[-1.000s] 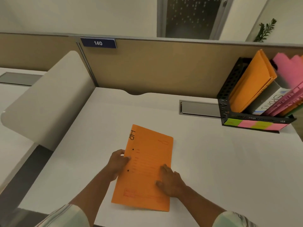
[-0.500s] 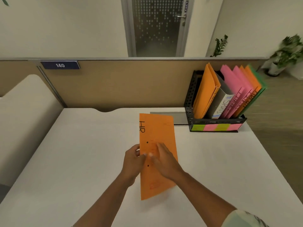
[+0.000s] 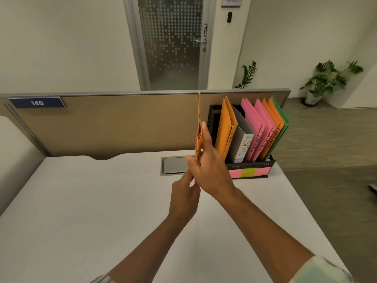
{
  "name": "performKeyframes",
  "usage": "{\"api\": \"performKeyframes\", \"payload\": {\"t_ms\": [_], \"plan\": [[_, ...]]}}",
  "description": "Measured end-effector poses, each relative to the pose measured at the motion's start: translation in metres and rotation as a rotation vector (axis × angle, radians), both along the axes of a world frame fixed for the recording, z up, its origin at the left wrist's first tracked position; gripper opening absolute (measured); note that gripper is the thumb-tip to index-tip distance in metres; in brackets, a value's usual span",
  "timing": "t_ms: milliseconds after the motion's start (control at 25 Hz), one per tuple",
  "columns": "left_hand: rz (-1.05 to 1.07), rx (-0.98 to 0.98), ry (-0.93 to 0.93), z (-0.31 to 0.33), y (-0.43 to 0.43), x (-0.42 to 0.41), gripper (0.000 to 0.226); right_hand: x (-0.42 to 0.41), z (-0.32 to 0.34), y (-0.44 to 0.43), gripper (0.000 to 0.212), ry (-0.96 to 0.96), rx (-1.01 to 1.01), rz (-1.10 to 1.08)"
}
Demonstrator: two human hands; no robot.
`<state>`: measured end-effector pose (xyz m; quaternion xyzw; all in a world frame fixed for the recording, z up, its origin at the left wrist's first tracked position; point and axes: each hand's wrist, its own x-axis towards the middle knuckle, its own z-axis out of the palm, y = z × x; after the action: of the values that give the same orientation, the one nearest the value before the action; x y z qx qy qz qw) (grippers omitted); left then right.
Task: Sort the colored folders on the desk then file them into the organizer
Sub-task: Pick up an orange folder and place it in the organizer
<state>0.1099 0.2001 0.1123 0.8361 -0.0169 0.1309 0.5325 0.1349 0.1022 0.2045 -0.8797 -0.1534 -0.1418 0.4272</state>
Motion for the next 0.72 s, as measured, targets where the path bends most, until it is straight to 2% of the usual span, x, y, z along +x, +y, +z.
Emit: {"api": "performKeyframes", "payload": {"t_ms": [80, 200, 360, 560, 720], "plan": [[-0.006, 0.031, -0.059, 0.011, -0.018, 0.025, 0.035, 0.015, 0.019, -0.021, 0.093, -0.106, 0.008, 0.006], [-0.048, 0.028, -0.136, 0.028, -0.043, 0.063, 0.031, 0.041, 0.038, -0.047, 0.076, -0.226, -0.003, -0.016], [-0.060, -0.001, -0.155, 0.036, -0.070, 0.110, 0.024, 0.080, 0.046, -0.071, 0.062, -0.267, -0.019, -0.075], [-0.056, -0.022, -0.160, 0.029, -0.090, 0.158, 0.024, 0.118, 0.031, -0.090, 0.057, -0.308, -0.015, -0.100], [-0.036, -0.130, -0.063, 0.016, -0.100, 0.182, 0.019, 0.141, 0.002, -0.097, 0.052, -0.299, -0.032, -0.098]]}}
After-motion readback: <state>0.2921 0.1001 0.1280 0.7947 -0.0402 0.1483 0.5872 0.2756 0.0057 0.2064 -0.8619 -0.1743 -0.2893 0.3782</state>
